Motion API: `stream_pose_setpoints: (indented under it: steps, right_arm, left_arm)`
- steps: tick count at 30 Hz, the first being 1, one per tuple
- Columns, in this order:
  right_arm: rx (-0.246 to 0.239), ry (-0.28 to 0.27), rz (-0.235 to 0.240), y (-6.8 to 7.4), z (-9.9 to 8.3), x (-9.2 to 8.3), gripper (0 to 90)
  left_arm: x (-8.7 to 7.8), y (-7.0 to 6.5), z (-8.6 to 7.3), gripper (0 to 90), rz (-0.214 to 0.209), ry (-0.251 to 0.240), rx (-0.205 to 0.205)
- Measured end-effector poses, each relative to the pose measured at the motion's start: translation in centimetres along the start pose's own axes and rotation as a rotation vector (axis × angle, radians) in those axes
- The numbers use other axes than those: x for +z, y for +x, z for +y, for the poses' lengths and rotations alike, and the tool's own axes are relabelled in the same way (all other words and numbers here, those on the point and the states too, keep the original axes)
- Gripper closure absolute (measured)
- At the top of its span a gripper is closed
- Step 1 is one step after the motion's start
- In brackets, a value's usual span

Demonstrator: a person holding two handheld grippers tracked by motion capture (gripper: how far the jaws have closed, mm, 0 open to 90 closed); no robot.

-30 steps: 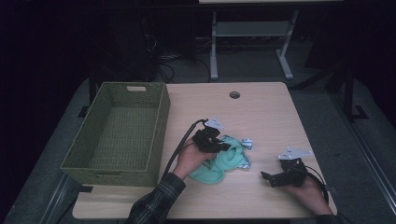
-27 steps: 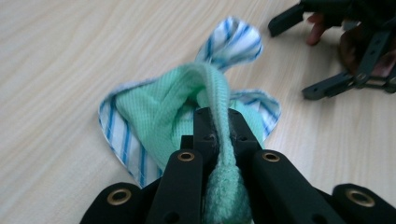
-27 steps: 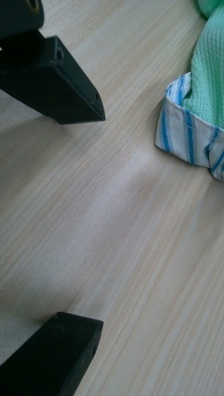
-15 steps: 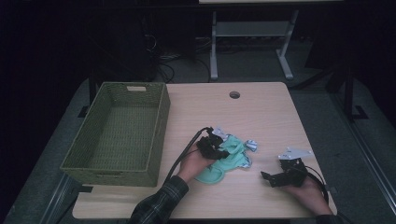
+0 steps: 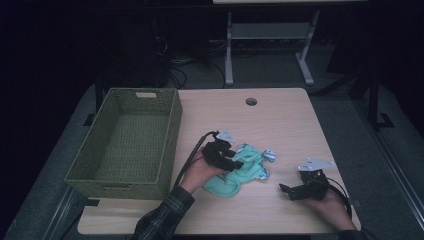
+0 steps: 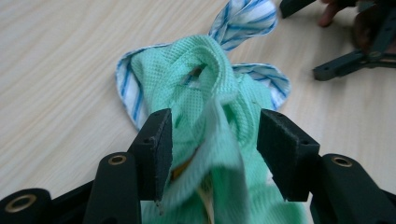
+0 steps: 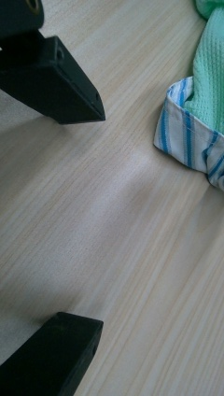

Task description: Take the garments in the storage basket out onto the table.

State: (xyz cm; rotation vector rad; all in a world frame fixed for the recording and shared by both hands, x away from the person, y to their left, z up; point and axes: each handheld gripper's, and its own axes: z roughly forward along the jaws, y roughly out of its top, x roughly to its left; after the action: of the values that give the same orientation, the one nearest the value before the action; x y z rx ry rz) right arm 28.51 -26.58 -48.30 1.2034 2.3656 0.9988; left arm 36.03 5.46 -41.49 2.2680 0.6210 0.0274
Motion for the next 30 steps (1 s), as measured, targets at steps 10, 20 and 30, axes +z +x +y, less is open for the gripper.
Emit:
stream_pose_setpoints:
  steps: [10, 20, 30]
  right_arm:
    - [-0.001, 0.001, 0.000, 0.0, 0.0, 0.0, 1.8]
    - [0.003, 0.000, -0.001, 0.0, 0.0, 0.0, 1.8]
    - [-0.001, 0.008, 0.002, 0.0, 0.1, 0.0, 2.2]
  left_arm:
    - [-3.8, -0.5, -2.5, 72.5, 0.028, -0.052, -0.028]
    - [-3.9, -1.3, -5.3, 89.6, 0.058, 0.017, -0.056]
    - [-2.1, -2.2, -7.1, 89.5, 0.087, 0.127, -0.022]
